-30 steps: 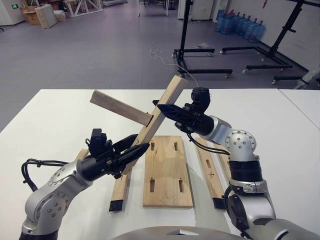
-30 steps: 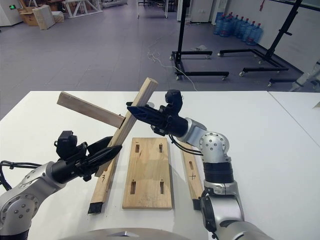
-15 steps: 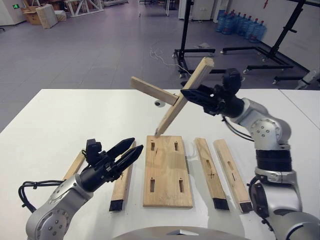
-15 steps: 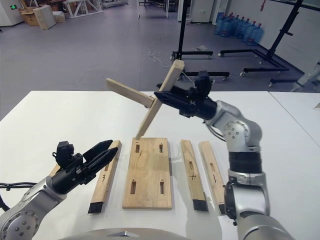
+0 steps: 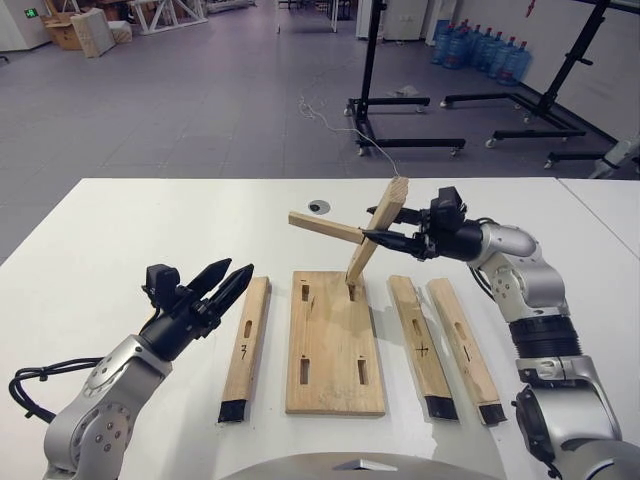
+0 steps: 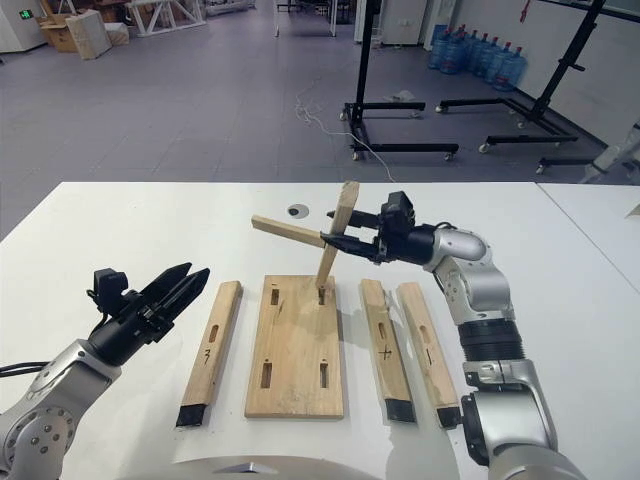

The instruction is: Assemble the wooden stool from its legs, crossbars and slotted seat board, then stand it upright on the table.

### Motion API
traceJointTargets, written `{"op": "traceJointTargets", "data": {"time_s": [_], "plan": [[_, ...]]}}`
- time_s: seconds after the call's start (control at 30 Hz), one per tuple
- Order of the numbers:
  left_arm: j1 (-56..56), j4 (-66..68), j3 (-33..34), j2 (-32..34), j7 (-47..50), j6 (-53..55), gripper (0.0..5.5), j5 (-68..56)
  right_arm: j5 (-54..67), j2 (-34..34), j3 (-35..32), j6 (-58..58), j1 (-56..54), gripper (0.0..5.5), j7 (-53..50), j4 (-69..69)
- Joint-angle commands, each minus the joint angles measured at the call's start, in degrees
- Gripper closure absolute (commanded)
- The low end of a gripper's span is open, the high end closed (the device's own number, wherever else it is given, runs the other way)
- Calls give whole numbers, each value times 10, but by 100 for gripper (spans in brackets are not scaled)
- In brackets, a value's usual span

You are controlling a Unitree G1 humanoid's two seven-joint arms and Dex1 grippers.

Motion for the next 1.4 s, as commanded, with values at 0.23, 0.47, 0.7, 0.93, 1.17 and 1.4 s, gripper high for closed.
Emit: {"op": "traceJointTargets", "data": {"time_s": [0.23,0.47,0.7,0.93,1.17,1.4], "plan": [[-10,16,8,1,5,-6,219,20,2,-23,4,1,8,345,37,14],[-4,18,13,-2,5,-14,219,25,14,-40,1,22,6,345,54,7],[5,13,12,-1,-9,-4,219,7,16,-49,15,47,20,345,82,3],[7,18,9,2,-11,-7,219,12,3,-49,31,56,17,345,94,27],[6,24,-8,-4,-14,-13,219,28,-36,-46,73,75,-61,345,104,136],[16,32,-9,-24,-8,-30,219,46,-42,-66,95,138,-77,298,115,140]]}}
